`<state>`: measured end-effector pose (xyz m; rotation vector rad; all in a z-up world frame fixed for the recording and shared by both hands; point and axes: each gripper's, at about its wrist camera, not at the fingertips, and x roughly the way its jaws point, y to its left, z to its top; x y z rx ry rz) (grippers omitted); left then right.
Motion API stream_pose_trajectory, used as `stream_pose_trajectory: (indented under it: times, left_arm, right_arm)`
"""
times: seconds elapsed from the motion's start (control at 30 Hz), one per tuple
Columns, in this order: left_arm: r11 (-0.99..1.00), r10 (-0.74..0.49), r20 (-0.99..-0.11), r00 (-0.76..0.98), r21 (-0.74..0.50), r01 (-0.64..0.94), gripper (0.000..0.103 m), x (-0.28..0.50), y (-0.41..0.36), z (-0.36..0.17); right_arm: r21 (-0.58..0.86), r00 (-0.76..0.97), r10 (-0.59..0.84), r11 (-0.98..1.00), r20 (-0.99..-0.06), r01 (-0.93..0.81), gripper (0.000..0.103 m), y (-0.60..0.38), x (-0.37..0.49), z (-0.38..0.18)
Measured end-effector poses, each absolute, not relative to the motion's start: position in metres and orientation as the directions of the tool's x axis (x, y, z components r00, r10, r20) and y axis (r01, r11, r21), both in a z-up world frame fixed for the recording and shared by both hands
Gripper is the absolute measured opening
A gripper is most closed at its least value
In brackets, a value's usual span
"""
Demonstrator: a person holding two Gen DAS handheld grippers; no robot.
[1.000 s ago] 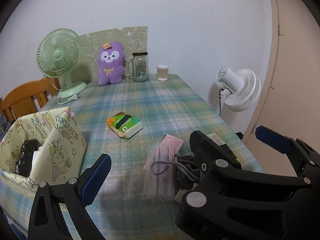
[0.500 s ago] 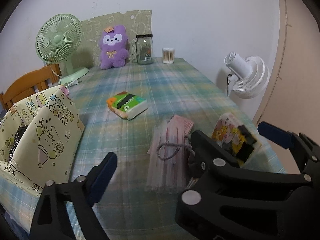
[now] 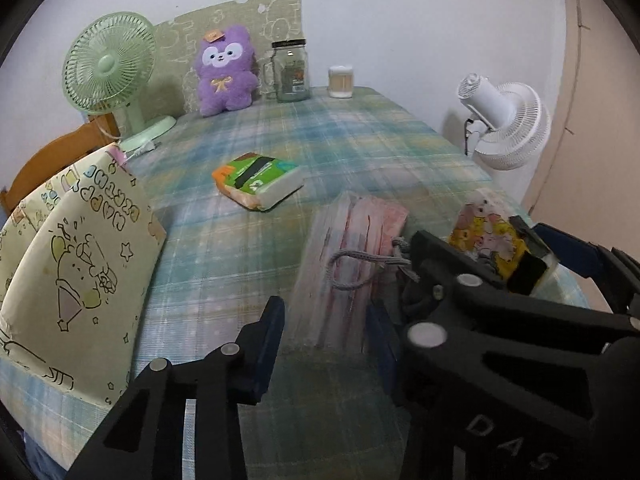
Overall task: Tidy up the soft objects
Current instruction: 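Grasp the pink mask packs with the left tool while the right tool grasps the yellow snack bag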
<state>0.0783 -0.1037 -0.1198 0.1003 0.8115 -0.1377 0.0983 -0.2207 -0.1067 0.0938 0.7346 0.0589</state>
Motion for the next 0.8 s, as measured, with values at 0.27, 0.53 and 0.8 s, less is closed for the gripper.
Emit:
stream_pose_trajectory:
  times: [0.27, 0.53, 0.8]
  left_arm:
    - [0.986, -0.06, -0.729, 0.682, 0.065, 0.156, 0.033, 0.082, -0.106, -0.116]
    - [0.988, -0.03, -0.725, 0.688, 0.085, 0.133, 0.02, 0.085, -0.102, -0.109]
    - [0.989, -0.036, -0.714, 0.7, 0.073, 0.125, 0.017, 0.084, -0.097, -0.094]
  right_arm:
    - [0.077, 0.737, 0.063, 0.997, -0.673, -0.015, 0.039, -0.218, 0.105, -0.105]
    - [0.083, 0.745, 0.082, 0.996, -0.662, -0.035, 0.025, -0.217, 0.104, -0.093]
    - [0.103, 0.765, 0.119, 0.992, -0.633, -0.07, 0.025, -0.209, 0.098, -0.079]
